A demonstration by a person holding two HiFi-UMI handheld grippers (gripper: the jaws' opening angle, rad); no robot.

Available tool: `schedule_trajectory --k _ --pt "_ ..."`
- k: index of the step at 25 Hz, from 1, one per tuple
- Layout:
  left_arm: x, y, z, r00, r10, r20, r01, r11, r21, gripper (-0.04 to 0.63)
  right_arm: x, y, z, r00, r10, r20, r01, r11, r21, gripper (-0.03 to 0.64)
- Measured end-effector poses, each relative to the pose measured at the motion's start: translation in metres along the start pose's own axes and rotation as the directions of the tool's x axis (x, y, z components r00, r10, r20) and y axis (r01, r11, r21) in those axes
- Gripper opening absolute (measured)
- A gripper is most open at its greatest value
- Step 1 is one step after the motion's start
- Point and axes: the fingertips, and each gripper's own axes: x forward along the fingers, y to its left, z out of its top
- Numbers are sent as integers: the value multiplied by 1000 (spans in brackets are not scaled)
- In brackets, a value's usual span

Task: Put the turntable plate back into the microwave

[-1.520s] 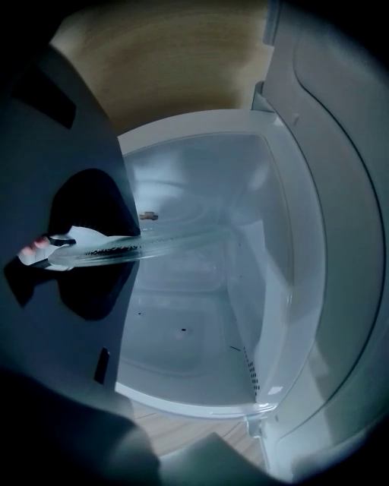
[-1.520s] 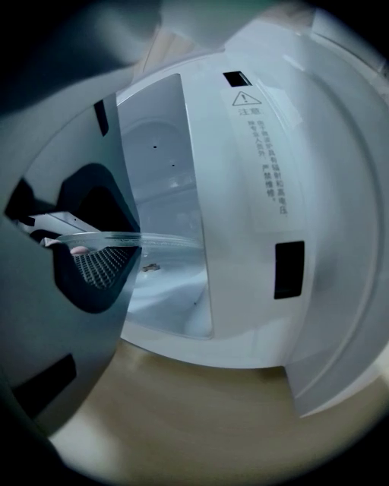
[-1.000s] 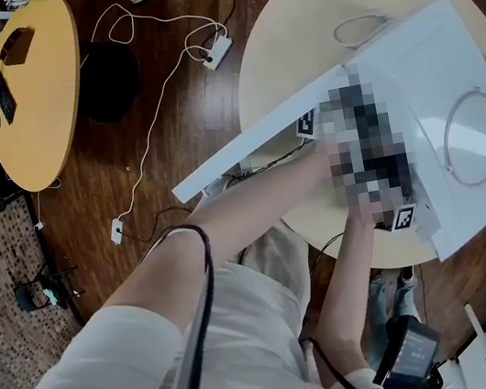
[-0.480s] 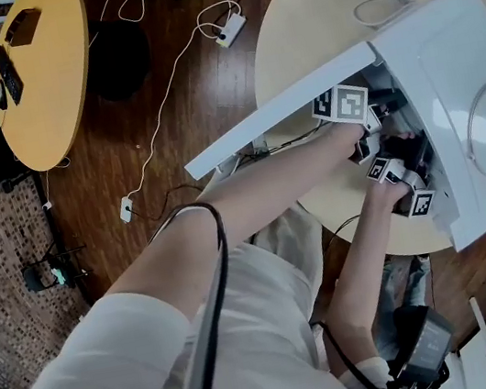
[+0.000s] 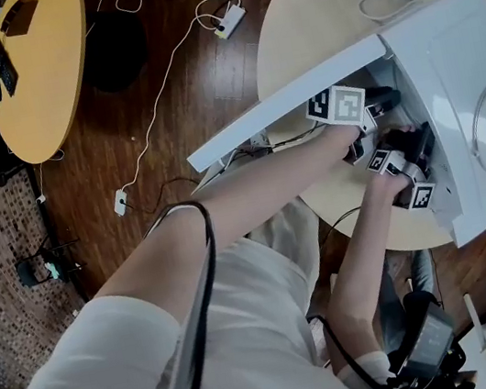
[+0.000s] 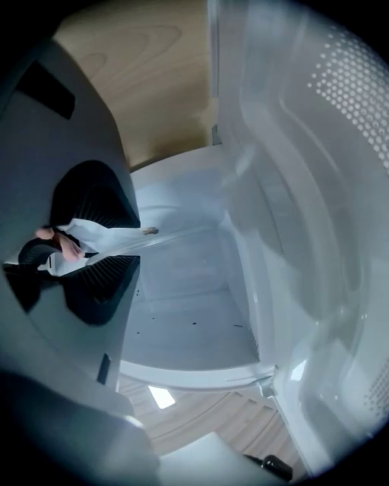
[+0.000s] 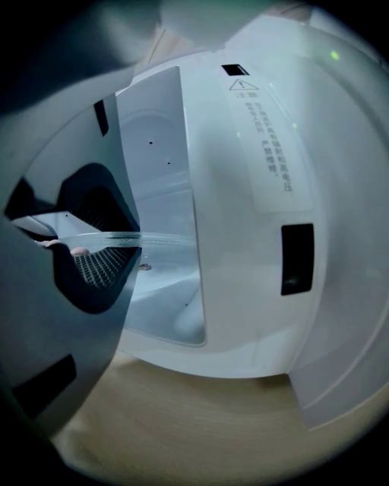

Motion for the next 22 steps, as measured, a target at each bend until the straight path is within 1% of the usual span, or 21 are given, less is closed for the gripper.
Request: schedule_trajectory --k 6,9,14,22 --pt "-13 4 -10 1000 10 -20 -10 1000 0 100 -1 -7 3 1000 5 -2 -5 1000 -6 48" --pt "-18 3 -13 999 1 -33 -1 1000 9 100 13 -3 5 1000 8 -3 -8 1000 -28 48" --pt "-26 -1 -20 999 -12 -51 13 1000 13 100 20 -3 6 999 20 29 -20 1000 -1 46" --pt "-34 -7 -20 998 -33 -48 33 999 14 100 13 -1 11 1000 6 25 -4 998 -59 46"
